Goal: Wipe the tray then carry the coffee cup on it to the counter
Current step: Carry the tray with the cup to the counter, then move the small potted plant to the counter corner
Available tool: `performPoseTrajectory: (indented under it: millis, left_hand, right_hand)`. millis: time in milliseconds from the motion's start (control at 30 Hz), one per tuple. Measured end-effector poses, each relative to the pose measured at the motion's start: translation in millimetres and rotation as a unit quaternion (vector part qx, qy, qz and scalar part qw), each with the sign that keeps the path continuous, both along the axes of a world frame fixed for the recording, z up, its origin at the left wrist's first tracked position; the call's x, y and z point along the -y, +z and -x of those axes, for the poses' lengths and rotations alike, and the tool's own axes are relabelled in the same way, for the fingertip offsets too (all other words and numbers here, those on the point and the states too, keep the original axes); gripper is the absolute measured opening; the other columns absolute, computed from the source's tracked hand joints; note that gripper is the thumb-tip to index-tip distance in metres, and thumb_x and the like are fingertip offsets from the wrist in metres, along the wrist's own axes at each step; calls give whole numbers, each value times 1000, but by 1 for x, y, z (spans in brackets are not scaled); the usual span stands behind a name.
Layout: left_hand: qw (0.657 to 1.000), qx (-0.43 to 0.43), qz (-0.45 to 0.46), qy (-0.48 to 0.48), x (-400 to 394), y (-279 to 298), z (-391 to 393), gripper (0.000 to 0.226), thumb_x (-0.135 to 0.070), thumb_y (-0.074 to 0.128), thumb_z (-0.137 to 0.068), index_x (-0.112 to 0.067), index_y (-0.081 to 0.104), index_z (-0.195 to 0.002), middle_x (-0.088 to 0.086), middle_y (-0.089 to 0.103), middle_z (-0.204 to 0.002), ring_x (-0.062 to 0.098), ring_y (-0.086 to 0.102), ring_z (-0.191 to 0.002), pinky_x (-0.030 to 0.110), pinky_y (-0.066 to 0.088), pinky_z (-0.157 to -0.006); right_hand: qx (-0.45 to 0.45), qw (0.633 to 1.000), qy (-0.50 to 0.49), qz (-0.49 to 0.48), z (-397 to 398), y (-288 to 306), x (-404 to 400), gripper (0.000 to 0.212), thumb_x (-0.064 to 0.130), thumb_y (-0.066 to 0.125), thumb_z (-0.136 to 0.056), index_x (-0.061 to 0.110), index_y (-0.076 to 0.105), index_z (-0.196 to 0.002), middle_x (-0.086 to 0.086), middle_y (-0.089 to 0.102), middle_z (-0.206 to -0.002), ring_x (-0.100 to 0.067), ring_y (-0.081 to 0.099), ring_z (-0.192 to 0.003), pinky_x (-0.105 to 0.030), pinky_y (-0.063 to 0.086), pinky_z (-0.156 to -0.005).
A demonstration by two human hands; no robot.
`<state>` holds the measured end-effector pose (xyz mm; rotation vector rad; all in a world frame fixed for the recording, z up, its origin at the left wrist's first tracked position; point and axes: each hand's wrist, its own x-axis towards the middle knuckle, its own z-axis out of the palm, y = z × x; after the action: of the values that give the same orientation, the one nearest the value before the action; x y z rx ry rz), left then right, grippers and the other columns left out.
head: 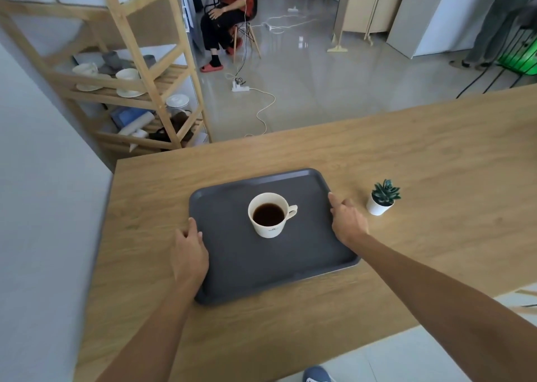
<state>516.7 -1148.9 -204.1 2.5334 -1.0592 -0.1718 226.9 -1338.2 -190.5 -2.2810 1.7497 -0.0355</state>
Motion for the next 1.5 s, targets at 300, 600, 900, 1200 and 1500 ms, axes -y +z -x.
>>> performPoseTrajectory:
  millis: [300, 600, 900, 1200, 1500]
  left_hand:
    - [996, 43, -79, -1, 3, 1, 0, 47, -23, 37, -99, -13, 35, -145, 19, 52, -115, 38, 59, -87, 44, 48, -70]
    - [993, 36, 47, 101, 10, 38, 48, 52, -21, 48, -95, -12, 32, -144, 28, 31, -144, 45, 37, -125, 57, 33, -99]
    - [905, -128, 269, -303, 104, 82, 225, 31, -16, 46, -98, -11, 55, -127, 2, 54, -123, 13, 54, -113, 31, 44, -100]
    - [755, -648, 64, -74, 192, 63, 296, 32, -28, 36, -101, -15, 54, -125, 1, 54, -138, 16, 50, -127, 34, 38, -104]
    - [765, -620, 165, -66, 215, 120, 221, 31, -27, 41, -98, -16, 64, -115, -1, 66, -118, 12, 62, -103, 33, 44, -98]
  right_hand:
    - [-11, 999, 43, -13, 7, 6, 8, 49, 22, 35, -101, 25, 23, -148, -17, 46, -126, -40, 59, -101, -43, 46, -72]
    - [169, 982, 86, -6, 69, 13, -17, 31, 11, 50, -93, 8, 61, -122, -20, 55, -106, -36, 57, -93, -39, 48, -90]
    - [290, 953, -91, 3, 152, 18, 2, 24, 10, 53, -92, 11, 69, -109, -11, 72, -94, -27, 64, -83, -24, 39, -73]
    - [489, 839, -146, -191, 150, 14, 43, 35, 17, 47, -96, 21, 57, -130, -3, 70, -106, -16, 62, -99, -44, 49, -99]
    - [573, 775, -75, -256, 72, 77, 83, 36, 10, 32, -103, 1, 47, -134, -12, 57, -122, -26, 58, -108, -28, 49, -95]
